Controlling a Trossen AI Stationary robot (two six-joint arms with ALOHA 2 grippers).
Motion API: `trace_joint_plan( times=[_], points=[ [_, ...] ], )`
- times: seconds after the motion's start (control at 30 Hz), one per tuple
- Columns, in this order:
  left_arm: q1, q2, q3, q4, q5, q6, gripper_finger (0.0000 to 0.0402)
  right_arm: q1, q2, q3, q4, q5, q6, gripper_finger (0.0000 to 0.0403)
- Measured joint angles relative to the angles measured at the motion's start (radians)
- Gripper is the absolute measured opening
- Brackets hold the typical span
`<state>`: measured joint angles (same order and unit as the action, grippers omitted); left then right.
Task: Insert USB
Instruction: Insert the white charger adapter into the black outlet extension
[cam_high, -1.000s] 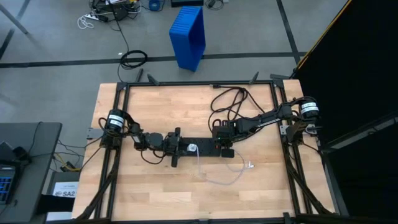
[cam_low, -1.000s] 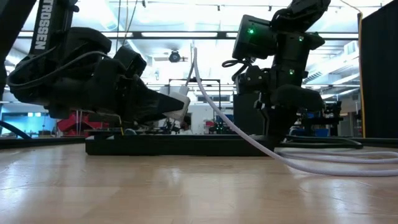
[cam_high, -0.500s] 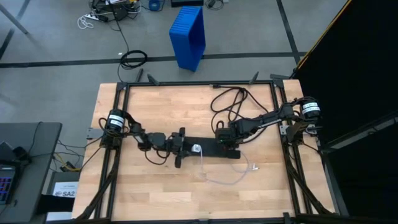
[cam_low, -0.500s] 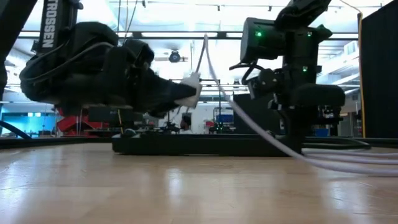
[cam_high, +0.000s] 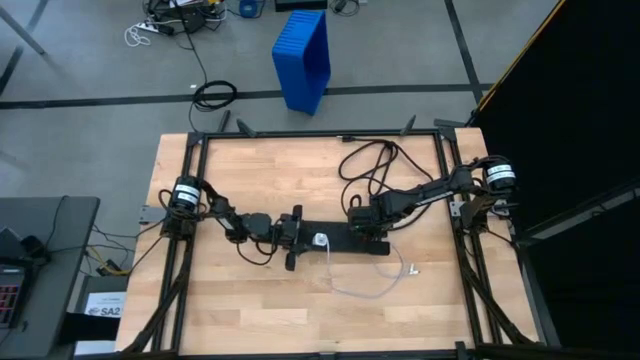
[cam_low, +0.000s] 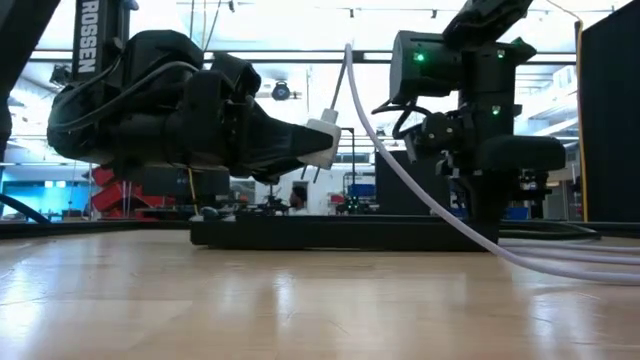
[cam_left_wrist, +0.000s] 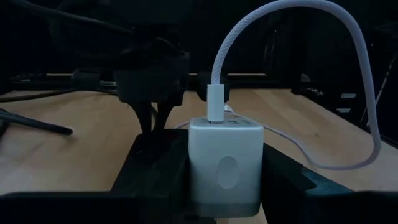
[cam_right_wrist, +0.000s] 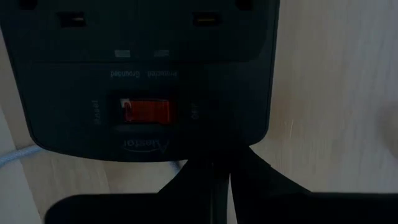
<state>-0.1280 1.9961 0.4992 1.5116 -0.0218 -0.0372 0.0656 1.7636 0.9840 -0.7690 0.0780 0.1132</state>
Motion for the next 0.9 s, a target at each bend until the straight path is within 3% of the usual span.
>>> trace_joint_plan(
  times=[0.43,0.7,0.9],
  points=[
    [0.012,0.005,0.022,0.018,-0.006,0.009,0.0129,0.000,-0.016,-0.005,-0.017,0.023,0.023,0.0001],
    [0.041,0.149,0.096,0.057,0.023,-0.043,0.0129,0.000,-0.016,-0.004,-0.010,0.026,0.023,0.0001],
    [0.057,0.186,0.111,0.066,0.035,-0.072,0.0129,0.000,-0.017,-0.003,-0.002,0.028,0.024,0.0001]
  ],
)
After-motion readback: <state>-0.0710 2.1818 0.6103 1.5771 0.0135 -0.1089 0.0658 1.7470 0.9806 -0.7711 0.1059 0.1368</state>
